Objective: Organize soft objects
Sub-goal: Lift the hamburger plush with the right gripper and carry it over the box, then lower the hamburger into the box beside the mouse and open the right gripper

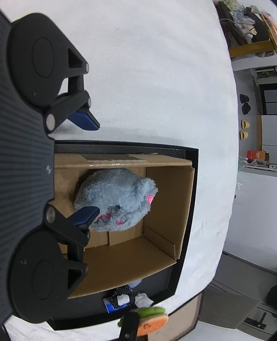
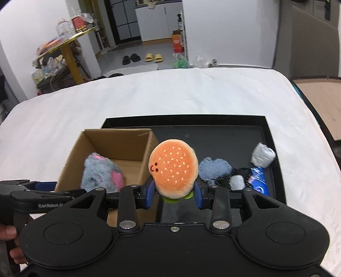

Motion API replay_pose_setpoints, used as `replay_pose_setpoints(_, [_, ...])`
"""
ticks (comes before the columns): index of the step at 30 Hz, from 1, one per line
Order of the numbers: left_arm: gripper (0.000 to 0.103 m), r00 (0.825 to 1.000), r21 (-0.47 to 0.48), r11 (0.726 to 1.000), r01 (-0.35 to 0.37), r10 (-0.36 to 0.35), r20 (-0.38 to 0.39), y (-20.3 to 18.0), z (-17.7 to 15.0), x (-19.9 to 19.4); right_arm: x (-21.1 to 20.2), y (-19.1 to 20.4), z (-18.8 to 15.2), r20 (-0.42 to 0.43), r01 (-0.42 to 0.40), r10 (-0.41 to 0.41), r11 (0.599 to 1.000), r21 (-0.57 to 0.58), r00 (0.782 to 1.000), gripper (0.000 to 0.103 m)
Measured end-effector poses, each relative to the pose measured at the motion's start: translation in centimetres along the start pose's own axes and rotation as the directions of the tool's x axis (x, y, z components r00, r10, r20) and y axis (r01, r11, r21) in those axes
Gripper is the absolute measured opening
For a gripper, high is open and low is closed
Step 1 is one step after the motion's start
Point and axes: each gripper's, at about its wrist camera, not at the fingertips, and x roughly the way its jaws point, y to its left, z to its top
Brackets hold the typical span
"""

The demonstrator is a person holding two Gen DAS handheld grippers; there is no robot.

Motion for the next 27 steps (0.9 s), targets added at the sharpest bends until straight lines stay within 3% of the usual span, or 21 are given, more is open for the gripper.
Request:
replay_pose_setpoints(10, [0.056,0.999,-0.041,0.998,0.053,-0.053,0.015,1.3,-0.2,0.0,1.4,3.1,1.8,0.005,-0.025,0.025,0.998,-0.063,1.000,0.036])
replay_pose_setpoints(20, [0.022,0.992,-0.106,0.987,0.123,-0.123,0.007,2.3,0.1,0.5,3.6,6.1,3.2,-0.030,-0.057,0.054,0.990,-0.128,0.998,0.036])
replay_pose_setpoints(25, [0.019,0.991,-0.135,0.982,0.130,-0.130,0.007,2.8,0.1,0.6,4.3,7.2,3.7,-0.039,-0.065,0.060,0.986,-0.152,0.997,0.037])
replay_pose_setpoints(27, [0.019,0.991,-0.138,0.981,0.134,-0.135,0.006,3.0,0.2,0.7,4.9,7.7,3.9,-0.034,-0.072,0.067,0.984,-0.166,0.997,0.043])
